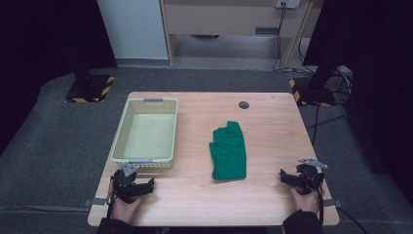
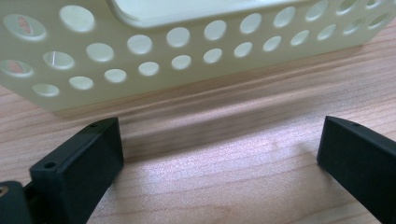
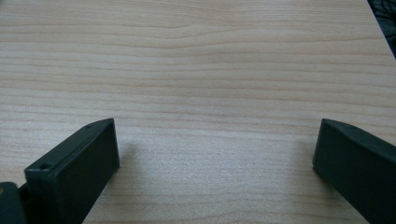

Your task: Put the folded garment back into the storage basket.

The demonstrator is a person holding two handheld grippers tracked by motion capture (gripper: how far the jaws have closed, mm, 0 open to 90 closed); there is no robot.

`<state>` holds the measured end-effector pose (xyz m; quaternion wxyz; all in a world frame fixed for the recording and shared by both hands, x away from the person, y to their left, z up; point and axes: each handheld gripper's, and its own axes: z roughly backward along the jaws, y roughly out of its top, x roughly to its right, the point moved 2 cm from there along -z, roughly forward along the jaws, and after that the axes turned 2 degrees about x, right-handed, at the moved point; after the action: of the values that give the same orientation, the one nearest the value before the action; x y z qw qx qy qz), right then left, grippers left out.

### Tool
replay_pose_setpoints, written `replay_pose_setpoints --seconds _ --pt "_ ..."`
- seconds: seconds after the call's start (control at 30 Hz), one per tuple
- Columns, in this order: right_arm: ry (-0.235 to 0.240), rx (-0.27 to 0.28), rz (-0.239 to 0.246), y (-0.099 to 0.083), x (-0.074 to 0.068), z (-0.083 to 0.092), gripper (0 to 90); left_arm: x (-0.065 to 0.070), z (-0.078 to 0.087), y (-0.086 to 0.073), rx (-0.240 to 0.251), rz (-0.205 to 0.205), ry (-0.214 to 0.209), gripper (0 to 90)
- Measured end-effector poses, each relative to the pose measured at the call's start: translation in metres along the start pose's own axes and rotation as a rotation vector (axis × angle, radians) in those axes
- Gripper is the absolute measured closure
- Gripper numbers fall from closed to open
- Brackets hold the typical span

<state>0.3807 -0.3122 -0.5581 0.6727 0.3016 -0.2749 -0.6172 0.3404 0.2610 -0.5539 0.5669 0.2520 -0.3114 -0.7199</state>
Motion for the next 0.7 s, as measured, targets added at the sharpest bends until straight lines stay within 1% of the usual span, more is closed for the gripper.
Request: replay_pose_setpoints --seconds 0.03,0.17,0.33,0.6,0.7 --pt "-0.006 -0.001 -0.009 -0.0002 0.0007 0.0003 0.4 0.0 -0.0001 0.0001 0.0 0.001 0.001 0.0" --pt "-0.018 -0.001 -0.018 0.0001 0.0024 0.0 0.4 -0.0003 -0.0008 0.0008 0.001 0.009 0.008 0.0" --pt "-0.007 0.006 -0.013 0.0007 0.0022 -0.0003 2.3 -0.0003 -0.0009 0.0009 0.001 0.009 0.008 0.0" --pt "0.007 0.005 -0.003 -0.0012 0.0019 0.0023 2.8 -0.0003 -0.0009 0.0009 0.001 0.01 0.008 0.0" --pt "0.013 0.005 -0.007 -0.0012 0.0016 0.0029 2.9 -0.0003 -0.0009 0.0009 0.001 0.01 0.008 0.0"
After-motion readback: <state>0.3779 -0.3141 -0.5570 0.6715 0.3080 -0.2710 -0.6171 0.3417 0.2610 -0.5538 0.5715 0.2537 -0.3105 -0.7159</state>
